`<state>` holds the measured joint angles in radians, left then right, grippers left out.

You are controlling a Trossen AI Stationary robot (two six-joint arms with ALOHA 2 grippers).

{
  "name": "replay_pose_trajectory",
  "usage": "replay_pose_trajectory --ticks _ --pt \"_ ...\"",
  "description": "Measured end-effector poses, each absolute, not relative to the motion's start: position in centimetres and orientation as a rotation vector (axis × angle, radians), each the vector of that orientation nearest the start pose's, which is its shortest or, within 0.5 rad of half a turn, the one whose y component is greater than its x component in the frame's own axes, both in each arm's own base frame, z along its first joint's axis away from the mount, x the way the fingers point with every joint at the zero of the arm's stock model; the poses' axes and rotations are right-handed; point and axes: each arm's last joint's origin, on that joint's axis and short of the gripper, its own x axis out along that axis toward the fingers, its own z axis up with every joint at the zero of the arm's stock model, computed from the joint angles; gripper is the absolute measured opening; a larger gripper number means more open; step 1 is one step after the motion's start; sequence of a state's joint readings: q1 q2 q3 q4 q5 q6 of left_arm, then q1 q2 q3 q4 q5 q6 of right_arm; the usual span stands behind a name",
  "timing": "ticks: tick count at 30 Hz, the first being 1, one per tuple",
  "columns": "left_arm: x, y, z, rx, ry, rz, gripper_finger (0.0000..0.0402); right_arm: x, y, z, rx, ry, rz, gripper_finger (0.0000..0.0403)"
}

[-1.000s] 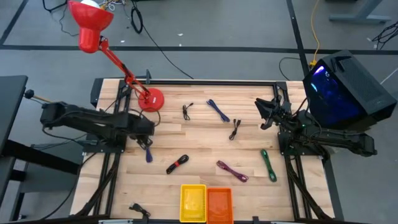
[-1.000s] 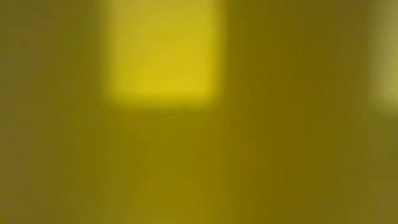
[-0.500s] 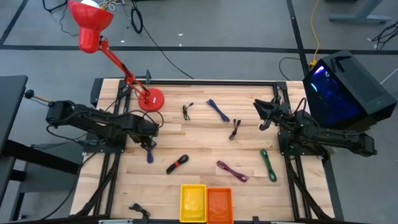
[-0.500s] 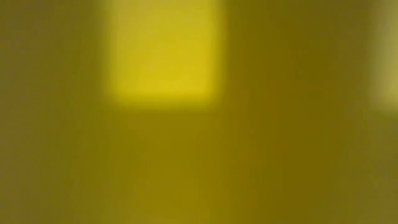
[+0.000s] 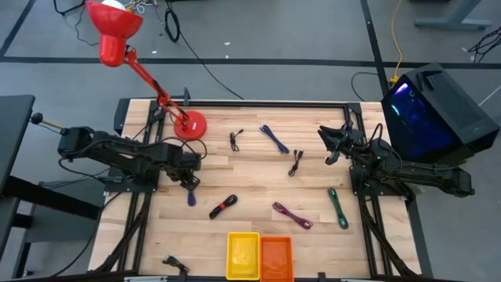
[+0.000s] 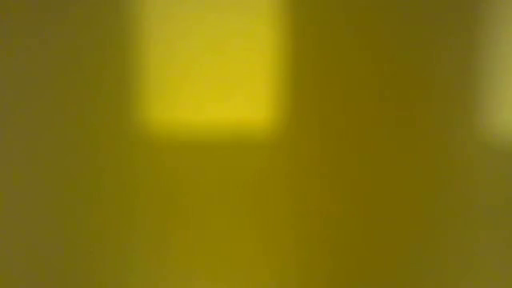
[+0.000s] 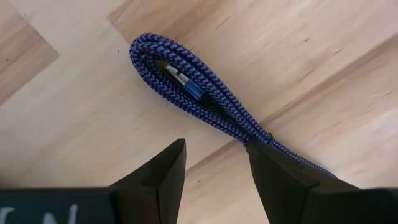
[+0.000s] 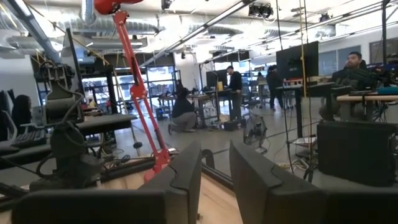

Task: Pick & Place USB Port
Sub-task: Put the bottom blue charger cable into the yellow bin

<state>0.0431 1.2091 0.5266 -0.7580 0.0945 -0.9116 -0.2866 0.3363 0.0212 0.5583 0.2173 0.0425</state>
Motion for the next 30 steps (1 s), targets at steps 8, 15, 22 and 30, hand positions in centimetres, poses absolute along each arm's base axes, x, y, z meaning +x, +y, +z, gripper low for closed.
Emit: replay_pose_trajectory --ticks 8,15,22,30 --pt "17.3 0.7 14.8 -0.876 1.305 0.591 0.0181 10.9 -3.9 19.3 0.032 -0.239 -0.497 0.0087" --pt "17.6 0.7 14.8 -0.911 1.27 0.585 0.0181 11.0 -3.9 19.2 0.032 -0.221 -0.498 0.0087" --pt "17.5 0.7 14.8 -0.92 1.281 0.604 0.0181 11.0 -3.9 19.1 0.033 -0.219 -0.498 0.0087" --pt "16.7 0.7 14.6 -0.897 1.346 0.661 0.0181 11.0 -3.9 19.1 0.034 -0.219 -0.498 0.0087"
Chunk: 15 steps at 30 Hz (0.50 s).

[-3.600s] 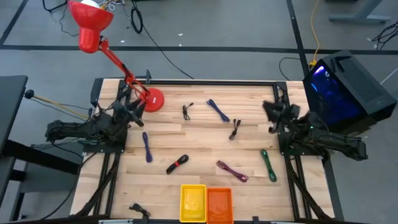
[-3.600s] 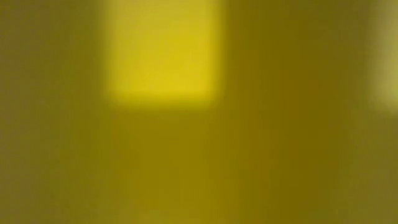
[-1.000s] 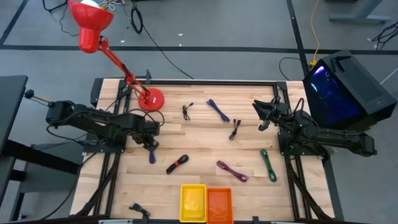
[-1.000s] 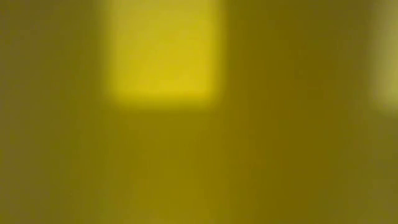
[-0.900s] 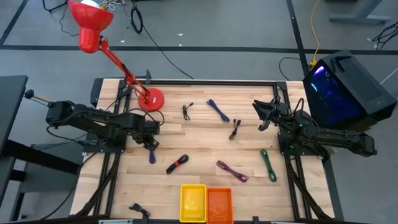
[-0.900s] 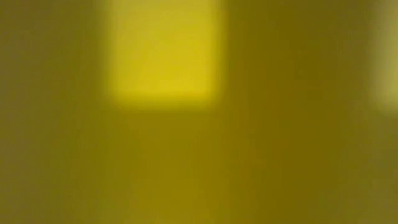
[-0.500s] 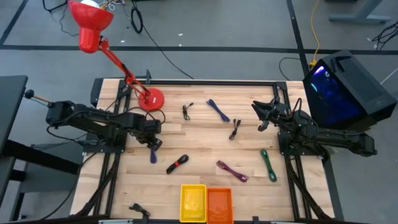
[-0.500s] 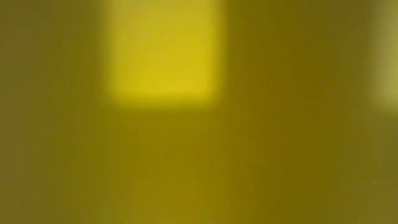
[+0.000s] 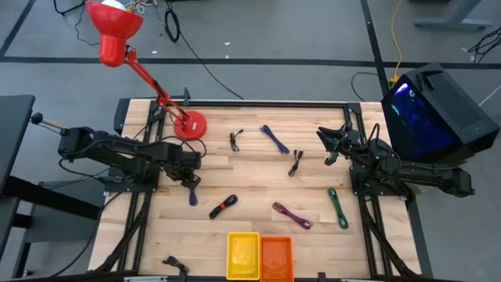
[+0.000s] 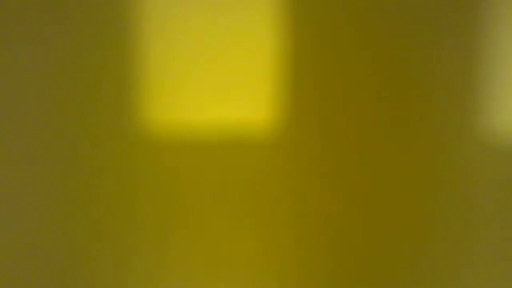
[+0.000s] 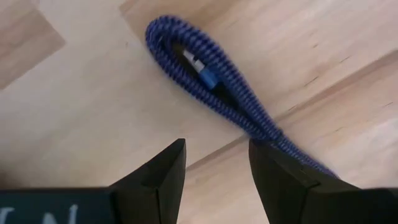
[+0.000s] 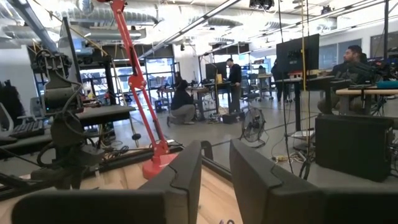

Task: Pick & Place USB Port
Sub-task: Put the bottom blue charger cable into the yellow bin

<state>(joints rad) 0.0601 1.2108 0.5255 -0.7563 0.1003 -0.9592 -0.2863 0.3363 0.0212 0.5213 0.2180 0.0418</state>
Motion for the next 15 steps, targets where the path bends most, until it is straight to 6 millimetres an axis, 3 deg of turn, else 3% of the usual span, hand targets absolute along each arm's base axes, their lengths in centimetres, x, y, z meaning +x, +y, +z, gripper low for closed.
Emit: replay_pose_trajectory --ticks 15 --pt "17.45 0.28 14.75 -0.944 1.278 0.635 0.0181 11.01 -3.9 18.99 0.035 -0.203 -0.498 0.0087"
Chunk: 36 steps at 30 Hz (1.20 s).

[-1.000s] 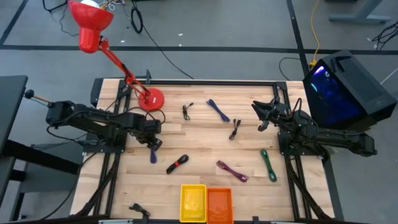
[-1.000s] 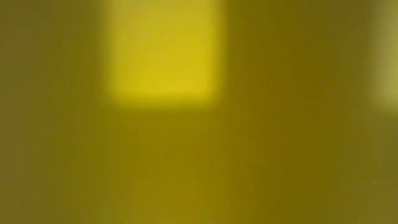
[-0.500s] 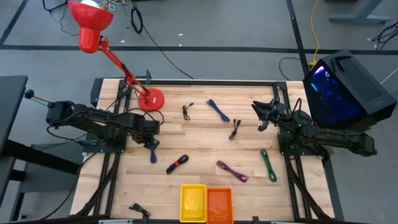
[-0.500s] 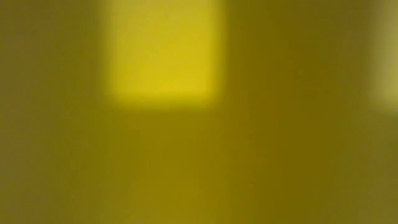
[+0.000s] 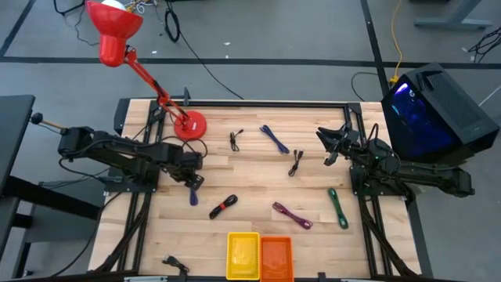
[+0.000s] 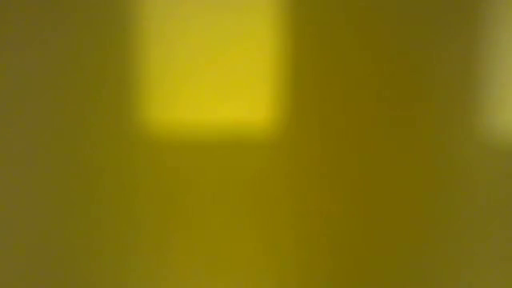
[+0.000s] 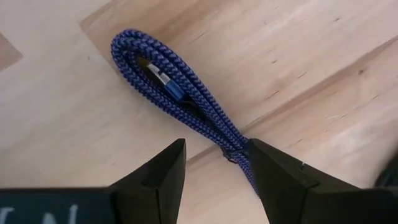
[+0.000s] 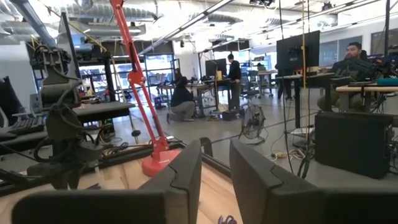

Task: Pick & Place USB Port
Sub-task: Put the bottom blue charger cable into the yellow bin

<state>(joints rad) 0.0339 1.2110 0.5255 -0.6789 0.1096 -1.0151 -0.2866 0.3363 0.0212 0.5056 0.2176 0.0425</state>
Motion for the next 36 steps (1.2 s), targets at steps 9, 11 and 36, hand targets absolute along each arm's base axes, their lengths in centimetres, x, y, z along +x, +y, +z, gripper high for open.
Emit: replay_pose_trajectory --ticks 9,11,36 --pt "17.7 -0.2 14.7 -0.948 1.234 0.662 0.0181 11.0 -3.9 19.0 0.035 -0.199 -0.498 0.0087" --pt "17.6 -0.2 14.5 -0.961 1.229 0.676 0.0181 11.0 -3.9 18.9 0.036 -0.198 -0.495 0.0087" --pt "17.3 -0.1 13.7 -0.755 1.191 0.665 0.0024 11.0 -3.9 18.9 0.034 -0.197 -0.486 0.0087"
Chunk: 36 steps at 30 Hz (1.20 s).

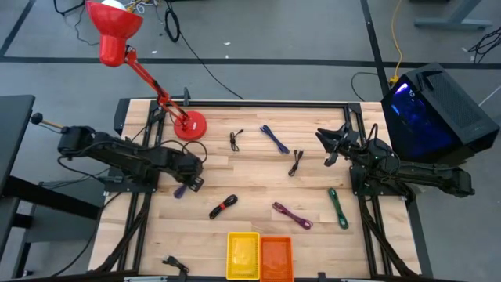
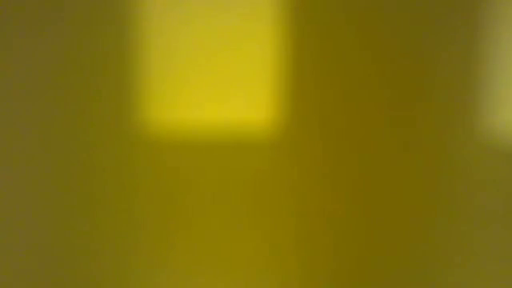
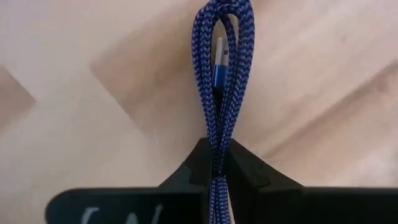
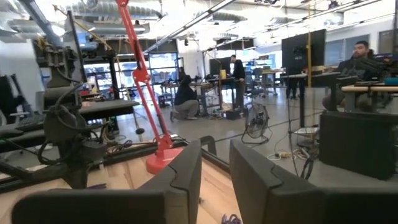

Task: Pick & Place USB Port
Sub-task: Put the bottom blue charger cable into the yellow bin

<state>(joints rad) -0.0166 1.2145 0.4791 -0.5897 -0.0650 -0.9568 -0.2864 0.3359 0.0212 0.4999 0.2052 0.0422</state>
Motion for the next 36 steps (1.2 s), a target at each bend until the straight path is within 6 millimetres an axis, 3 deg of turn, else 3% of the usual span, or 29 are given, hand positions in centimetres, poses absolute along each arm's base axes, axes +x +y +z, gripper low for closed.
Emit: replay_pose_trajectory --ticks 5,9,13,16,22,27,32,36 --pt "19.3 0.1 17.1 -0.61 1.134 0.623 0.0024 10.9 -4.1 18.9 0.04 -0.197 -0.575 0.0087" --pt "21.8 -0.2 21.4 -0.509 1.0 0.49 0.0024 10.8 -4.3 18.6 0.048 -0.165 -0.653 0.0087" --pt "23.9 -1.9 25.4 -0.403 0.84 0.284 0.0024 10.7 -4.5 18.1 0.071 -0.129 -0.731 0.0087" --pt "24.6 -3.8 26.9 -0.345 0.727 0.169 0.0024 10.7 -4.6 18.0 0.087 -0.118 -0.772 0.0087" --pt "24.7 -8.5 26.6 -0.315 0.48 0.021 0.0024 10.6 -4.6 18.0 0.1 -0.126 -0.79 0.0087" --pt "23.4 -11.9 25.8 -0.405 0.277 -0.086 0.0024 10.6 -4.6 18.0 0.113 -0.139 -0.789 0.0087" --pt "22.1 -14.7 23.8 -0.471 0.15 -0.028 0.0024 10.6 -4.6 18.1 0.133 -0.148 -0.788 0.0087" --pt "22.6 -16.7 22.0 -0.526 0.084 0.018 0.0024 10.6 -4.6 18.0 0.164 -0.161 -0.795 0.0087"
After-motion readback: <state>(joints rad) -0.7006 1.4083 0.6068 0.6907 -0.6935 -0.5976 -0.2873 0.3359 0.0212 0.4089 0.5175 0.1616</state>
